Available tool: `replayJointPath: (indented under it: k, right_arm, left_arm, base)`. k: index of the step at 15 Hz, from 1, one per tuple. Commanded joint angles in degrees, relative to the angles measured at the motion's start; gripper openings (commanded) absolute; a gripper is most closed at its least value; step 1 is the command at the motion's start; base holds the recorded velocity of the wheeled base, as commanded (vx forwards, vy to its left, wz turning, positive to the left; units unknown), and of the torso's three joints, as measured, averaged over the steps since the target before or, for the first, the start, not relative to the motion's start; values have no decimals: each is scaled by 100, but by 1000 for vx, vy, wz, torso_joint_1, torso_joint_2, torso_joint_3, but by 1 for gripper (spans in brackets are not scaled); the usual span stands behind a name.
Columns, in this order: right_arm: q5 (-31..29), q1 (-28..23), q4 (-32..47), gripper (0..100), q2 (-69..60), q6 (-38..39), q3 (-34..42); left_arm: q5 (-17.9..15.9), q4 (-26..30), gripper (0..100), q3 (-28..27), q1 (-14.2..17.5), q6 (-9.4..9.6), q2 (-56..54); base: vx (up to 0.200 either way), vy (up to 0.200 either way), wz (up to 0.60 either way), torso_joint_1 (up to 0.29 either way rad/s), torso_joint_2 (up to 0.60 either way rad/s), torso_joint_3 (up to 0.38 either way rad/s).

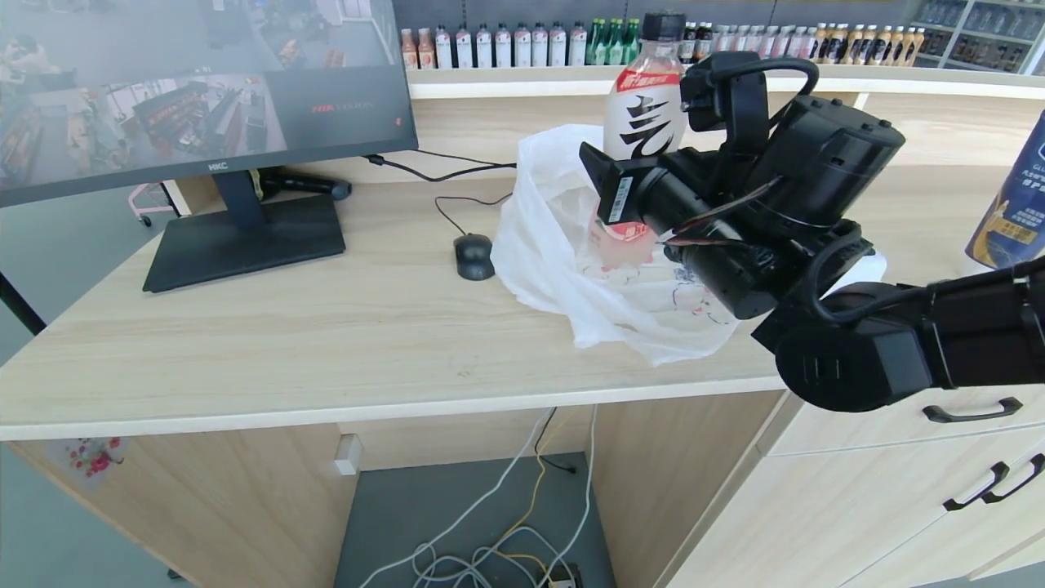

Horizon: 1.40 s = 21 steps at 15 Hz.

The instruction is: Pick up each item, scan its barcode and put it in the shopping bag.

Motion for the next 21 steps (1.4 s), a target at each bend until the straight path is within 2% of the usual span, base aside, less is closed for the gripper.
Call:
replayJointPath:
  k: [1,6,10,21]
  right_arm:
    - [115,-180,161,0,208,40,-291]
    - [431,-391,829,0,726,67,-1372]
    - [431,-496,1154,0,1271,67,-2137]
    - [493,-434,1136,0,1719,67,-2348]
  left_arm:
    - [1,0,100,0,4,-1,-1]
    - [1,0,100,0,4,-1,-1]
    - [1,0,100,0,4,-1,-1]
    - [1,0,100,0,4,-1,-1]
  base:
    - [0,0,0,0,0,0]
    - [0,0,0,0,0,0]
    - [0,0,0,0,0,0]
    - [0,0,0,0,0,0]
